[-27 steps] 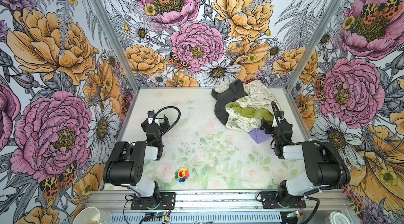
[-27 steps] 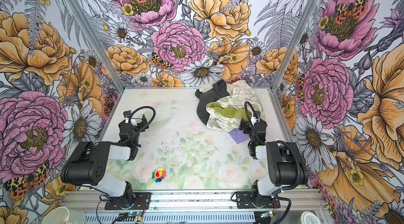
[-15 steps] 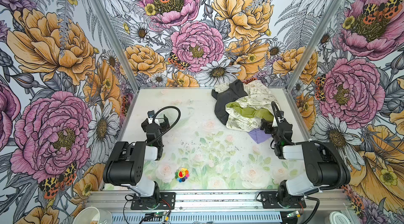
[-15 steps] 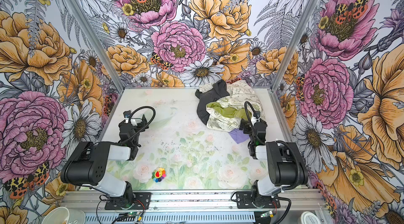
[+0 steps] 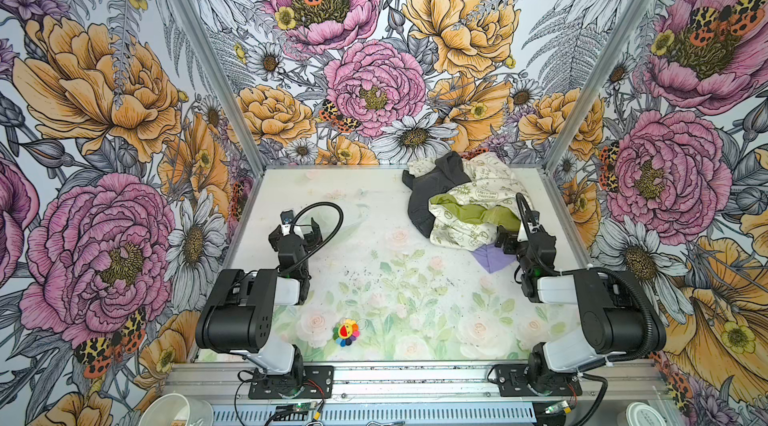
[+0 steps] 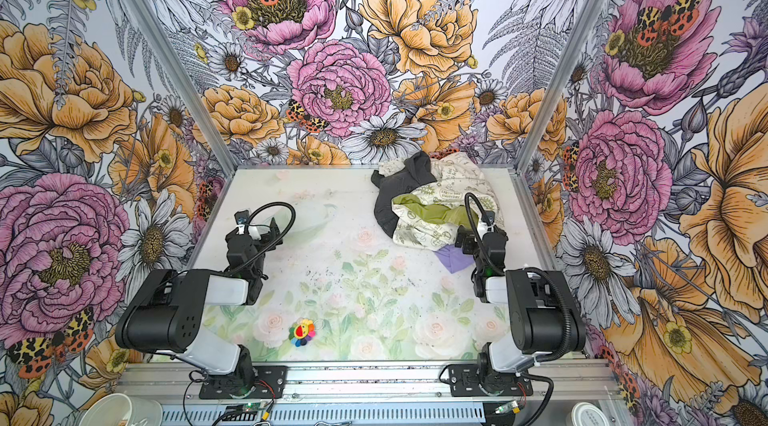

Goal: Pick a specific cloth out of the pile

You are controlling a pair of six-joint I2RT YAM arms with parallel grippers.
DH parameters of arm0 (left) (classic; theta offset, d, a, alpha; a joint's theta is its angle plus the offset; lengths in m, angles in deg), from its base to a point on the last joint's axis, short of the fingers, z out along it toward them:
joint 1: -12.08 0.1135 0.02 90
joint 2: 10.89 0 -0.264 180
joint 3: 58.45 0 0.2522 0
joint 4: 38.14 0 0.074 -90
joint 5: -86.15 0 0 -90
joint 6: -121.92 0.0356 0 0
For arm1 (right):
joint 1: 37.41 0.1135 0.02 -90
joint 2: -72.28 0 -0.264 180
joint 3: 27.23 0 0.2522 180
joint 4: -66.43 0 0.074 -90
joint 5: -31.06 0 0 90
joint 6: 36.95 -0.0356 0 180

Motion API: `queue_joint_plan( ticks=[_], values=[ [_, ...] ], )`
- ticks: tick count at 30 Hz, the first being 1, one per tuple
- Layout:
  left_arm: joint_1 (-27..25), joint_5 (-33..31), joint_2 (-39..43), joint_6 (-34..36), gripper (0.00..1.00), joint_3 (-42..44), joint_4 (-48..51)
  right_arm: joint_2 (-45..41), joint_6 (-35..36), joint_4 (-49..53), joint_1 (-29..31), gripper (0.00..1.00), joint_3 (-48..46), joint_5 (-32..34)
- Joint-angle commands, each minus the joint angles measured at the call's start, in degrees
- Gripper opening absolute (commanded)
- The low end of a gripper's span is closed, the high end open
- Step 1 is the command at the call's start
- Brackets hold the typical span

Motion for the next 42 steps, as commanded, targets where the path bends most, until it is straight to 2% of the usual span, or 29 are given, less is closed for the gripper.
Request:
queue_joint_plan(
  ticks=[1, 5, 8, 13, 19, 23, 30, 33, 36, 39, 42],
  values=[
    [-0.3, -0.33, 0.25, -0.26, 0.99, -0.14, -0.62, 0.37, 0.34, -0.63, 0.2, 1.0, 1.4, 0.89],
    [-0.3, -0.31, 0.25, -0.24, 0.99, -0.08, -0.71, -0.34, 0.06, -0.22, 0.18, 1.0, 1.42, 1.26],
    [-0.59, -0.94, 0.85, -0.14, 0.99, 0.22, -1.15, -4.12, -0.17, 3.35, 0.29, 1.0, 1.68, 2.89],
    [-4.19, -6.14, 10.32, 2.76, 0.99, 2.14, 3.31, -13.57, -1.41, 11.43, 0.3, 1.0, 1.43, 5.16],
    [-8.47, -10.01, 28.74, 1.06, 0.99, -0.48, 23.3, -26.37, -9.96, 30.58, 0.31, 1.0, 6.27, 8.33],
    [-14.19, -11.75, 40.48, 0.11, 0.99, -2.43, 34.71, -32.52, -15.76, 42.71, 0.34, 0.99, 9.7, 8.44],
    [-21.59, -7.3, 53.17, -6.0, 0.99, -7.1, 52.38, -40.37, -20.83, 56.26, 0.12, 0.99, 10.22, 6.52],
    [-24.77, -5.77, 55.4, -12.32, 0.99, -7.22, 54.67, -41.08, -21.89, 58.69, -0.29, 0.99, 8.99, 8.0],
    [-28.55, -3.33, 55.49, -15.84, 0.99, -7.31, 55.8, -40.32, -22.01, 59.92, -0.75, 0.99, 8.45, 6.56],
    [-32.19, -1.38, 54.18, -17.11, 0.99, -9.39, 60.43, -38.82, -24.53, 59.91, -1.28, 0.99, 7.99, 3.26],
    [-35.37, -0.02, 52.56, -15.56, 0.99, -12.11, 65.85, -35.92, -26.48, 59.86, -1.29, 0.92, 8.03, 2.39]
  ],
)
